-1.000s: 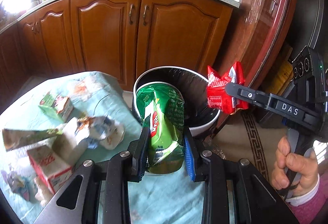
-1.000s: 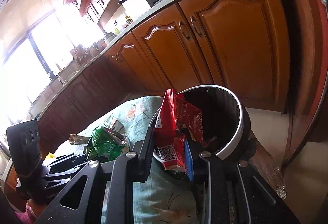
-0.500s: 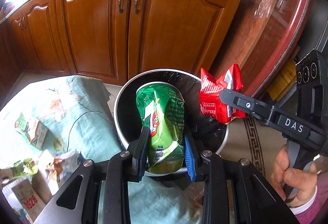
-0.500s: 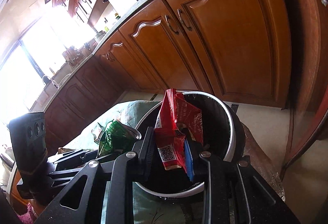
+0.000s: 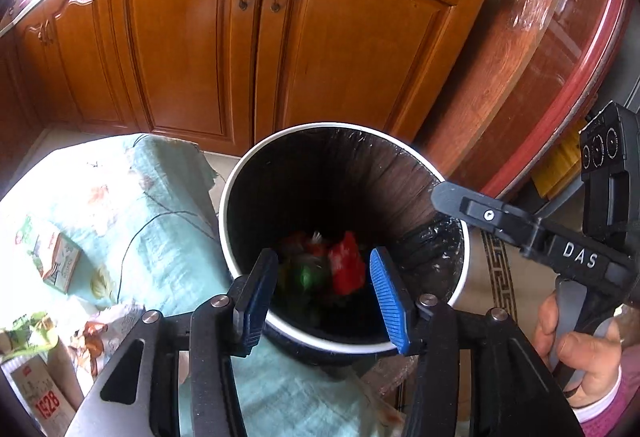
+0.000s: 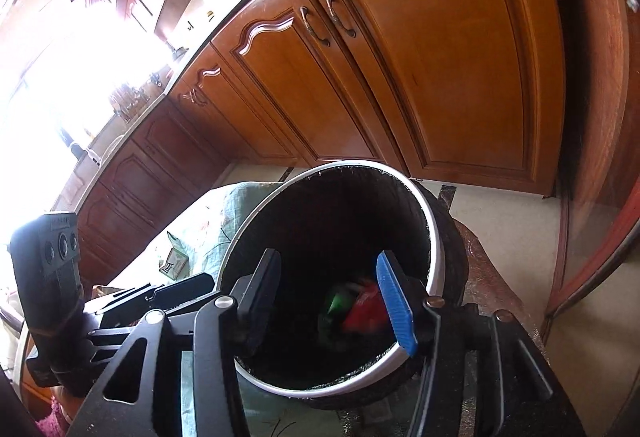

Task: Collect trash
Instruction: 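Open both grippers over the bin to drop the bag and can, then move both open grippers back over the table trash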

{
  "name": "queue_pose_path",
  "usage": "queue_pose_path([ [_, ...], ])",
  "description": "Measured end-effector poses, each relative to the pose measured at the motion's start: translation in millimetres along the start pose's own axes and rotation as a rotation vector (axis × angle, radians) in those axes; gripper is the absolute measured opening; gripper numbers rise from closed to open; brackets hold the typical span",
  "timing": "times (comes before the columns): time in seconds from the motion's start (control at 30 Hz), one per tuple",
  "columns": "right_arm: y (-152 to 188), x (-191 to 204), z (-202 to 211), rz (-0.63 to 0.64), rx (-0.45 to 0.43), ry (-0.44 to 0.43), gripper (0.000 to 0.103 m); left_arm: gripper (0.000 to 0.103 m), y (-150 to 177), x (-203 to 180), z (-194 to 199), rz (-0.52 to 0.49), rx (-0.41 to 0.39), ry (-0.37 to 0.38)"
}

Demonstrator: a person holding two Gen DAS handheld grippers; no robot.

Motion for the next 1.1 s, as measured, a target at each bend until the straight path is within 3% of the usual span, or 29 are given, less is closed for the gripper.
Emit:
queue_pose_path([
  [0.13, 1.3, 3.0, 10.0, -0.009, -0.026, -0.011, 0.064, 0.049, 14.5, 2.1, 16.2, 0.027, -0.026, 0.008],
  [0.27, 9.5, 11.4, 24.3, -0.015, -0.063, -0.018, 0.079, 0.053, 32.9, 9.2, 35.1, 0.061, -0.058, 0.001],
  [0.5, 41.0, 38.4, 44.0, 0.003, -0.095, -0.025, 0.094, 0.059, 82.5, 23.2, 81.5, 0.117, -0.118, -0.003],
  [0.83, 98.0, 91.1, 36.4, 0.036, -0.038, -0.139, 0.097, 0.062, 155.3, 54.8, 146.8, 0.173, -0.159, -0.080],
  [1.1, 121.2, 135.2, 26.2, 0.136, -0.007, -0.146, 0.097, 0.063, 196.5, 97.1, 200.2, 0.259, -0.196, -0.148],
])
Point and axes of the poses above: each gripper's, at about its wrist camera, not at the fingertips, and z roughly against the way its jaws point, x to its left, y to its underside, the point moved 9 cm from there along -z, roughly the way its jaws point
